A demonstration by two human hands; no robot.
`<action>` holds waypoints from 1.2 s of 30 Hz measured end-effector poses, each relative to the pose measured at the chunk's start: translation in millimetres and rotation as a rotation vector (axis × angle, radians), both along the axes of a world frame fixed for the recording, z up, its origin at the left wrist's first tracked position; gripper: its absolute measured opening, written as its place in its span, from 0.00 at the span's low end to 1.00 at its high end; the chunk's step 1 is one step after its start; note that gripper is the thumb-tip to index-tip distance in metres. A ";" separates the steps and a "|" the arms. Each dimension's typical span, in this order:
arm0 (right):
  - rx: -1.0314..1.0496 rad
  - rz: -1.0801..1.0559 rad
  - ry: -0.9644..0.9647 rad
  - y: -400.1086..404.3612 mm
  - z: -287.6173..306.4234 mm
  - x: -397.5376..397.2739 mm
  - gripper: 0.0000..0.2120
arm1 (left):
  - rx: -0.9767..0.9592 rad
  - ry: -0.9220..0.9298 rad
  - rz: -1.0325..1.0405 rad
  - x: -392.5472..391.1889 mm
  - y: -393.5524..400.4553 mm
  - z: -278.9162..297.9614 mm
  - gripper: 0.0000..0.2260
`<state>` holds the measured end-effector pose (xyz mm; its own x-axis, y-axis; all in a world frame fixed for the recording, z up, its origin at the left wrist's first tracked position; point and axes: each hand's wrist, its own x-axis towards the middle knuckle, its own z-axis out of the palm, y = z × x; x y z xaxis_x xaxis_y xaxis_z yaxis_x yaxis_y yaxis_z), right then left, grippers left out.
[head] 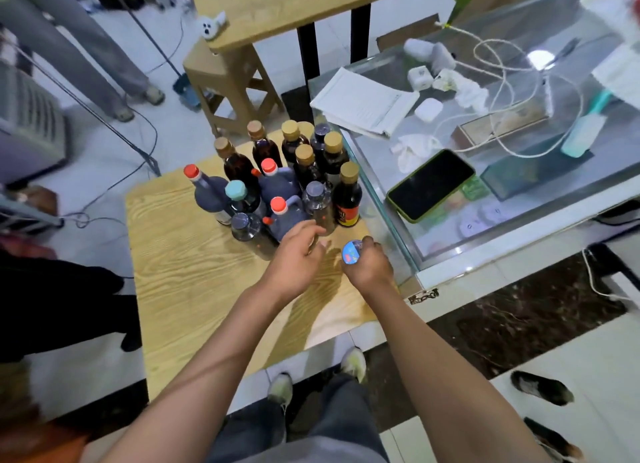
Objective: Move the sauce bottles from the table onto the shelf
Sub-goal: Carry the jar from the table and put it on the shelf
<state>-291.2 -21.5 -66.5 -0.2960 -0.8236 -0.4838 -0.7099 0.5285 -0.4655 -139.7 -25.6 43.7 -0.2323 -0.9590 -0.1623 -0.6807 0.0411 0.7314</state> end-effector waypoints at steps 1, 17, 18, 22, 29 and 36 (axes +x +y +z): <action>-0.005 -0.006 -0.011 2.7 2.1 0.4 0.27 | 0.004 0.006 0.001 -0.6 0.9 0.2 0.09; -0.424 -0.600 -0.743 119.8 144.3 19.2 0.27 | -0.026 0.311 -0.098 27.4 41.2 54.4 0.13; -0.472 -0.632 -0.746 130.3 153.3 18.2 0.27 | -0.033 0.338 -0.115 29.0 44.7 60.2 0.13; -0.667 -0.764 -0.746 185.2 192.0 20.3 0.31 | -0.018 0.462 -0.273 23.9 75.3 86.1 0.13; -0.966 -0.918 -0.952 292.9 249.6 15.5 0.31 | 0.019 0.570 -0.636 -14.4 165.3 130.6 0.13; -1.308 -1.059 -0.935 436.9 300.5 -2.8 0.30 | -0.136 0.519 -0.997 -59.6 273.9 191.7 0.13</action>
